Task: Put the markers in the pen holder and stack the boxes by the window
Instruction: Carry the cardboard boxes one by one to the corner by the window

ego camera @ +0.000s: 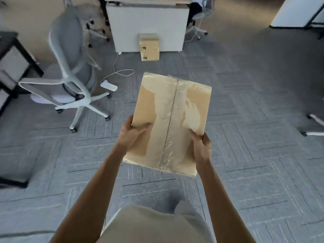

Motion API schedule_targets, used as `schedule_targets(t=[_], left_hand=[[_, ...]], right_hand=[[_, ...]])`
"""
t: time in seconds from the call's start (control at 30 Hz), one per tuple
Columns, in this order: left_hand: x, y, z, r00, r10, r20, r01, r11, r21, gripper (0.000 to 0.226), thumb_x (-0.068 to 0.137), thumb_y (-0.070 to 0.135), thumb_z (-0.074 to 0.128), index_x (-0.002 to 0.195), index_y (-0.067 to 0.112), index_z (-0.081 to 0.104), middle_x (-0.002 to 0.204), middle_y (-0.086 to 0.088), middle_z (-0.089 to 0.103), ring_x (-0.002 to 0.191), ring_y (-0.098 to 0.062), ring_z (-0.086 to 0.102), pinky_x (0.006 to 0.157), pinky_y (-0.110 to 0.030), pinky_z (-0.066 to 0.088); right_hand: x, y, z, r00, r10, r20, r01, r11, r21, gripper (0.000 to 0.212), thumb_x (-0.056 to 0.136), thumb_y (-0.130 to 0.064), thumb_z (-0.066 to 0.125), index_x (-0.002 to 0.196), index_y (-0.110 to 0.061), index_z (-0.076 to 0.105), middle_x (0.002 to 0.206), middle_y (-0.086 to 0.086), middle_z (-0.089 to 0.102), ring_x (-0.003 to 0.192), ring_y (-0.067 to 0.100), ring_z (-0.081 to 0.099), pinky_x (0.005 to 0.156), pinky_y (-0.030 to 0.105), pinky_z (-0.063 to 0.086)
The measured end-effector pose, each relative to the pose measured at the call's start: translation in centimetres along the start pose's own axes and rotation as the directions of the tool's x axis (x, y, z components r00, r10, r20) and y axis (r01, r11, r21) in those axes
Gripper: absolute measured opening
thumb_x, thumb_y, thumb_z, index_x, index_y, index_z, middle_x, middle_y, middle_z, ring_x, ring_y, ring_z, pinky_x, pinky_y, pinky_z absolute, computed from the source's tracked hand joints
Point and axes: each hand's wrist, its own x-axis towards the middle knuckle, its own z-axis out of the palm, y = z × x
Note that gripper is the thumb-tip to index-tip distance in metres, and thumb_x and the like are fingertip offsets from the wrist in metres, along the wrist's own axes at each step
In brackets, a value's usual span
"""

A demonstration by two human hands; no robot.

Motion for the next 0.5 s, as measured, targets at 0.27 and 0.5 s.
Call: schedule_targets(t=[0.27, 0.5], left_hand=[[2.3, -2.2, -14.5, 0.921, -0.115, -0.372, 0.039, 0.978, -0.204, 0.053, 0.074, 0.029, 0.083, 0.12, 0.029, 0.058, 0.099, 0.009, 0.067, 0.086, -0.012, 0.064, 0.068, -0.029, 0.052], [1.3, -2.7, -22.3, 0.736, -0.239, -0.633, 0.051, 0.952, -0.3, 0.065, 0.072, 0.034, 0.083, 0.129, 0.023, 0.055, 0.109, 0.002, 0.069, 0.093, -0.017, 0.067, 0.071, -0.03, 0.055]], right_hand=[[3.4, -1.1, 17.9, 0.868, -0.029, 0.496, 0.125, 0.979, -0.161, 0.028, 0.088, -0.025, 0.07, 0.114, -0.017, 0.069, 0.099, -0.007, 0.072, 0.094, 0.014, 0.066, 0.073, 0.023, 0.046], [3.7, -3.1, 32.1, 0.598, 0.066, 0.799, 0.185, 0.958, -0.218, 0.026, 0.087, -0.022, 0.07, 0.113, -0.021, 0.068, 0.102, -0.007, 0.072, 0.096, 0.012, 0.066, 0.074, 0.024, 0.047]])
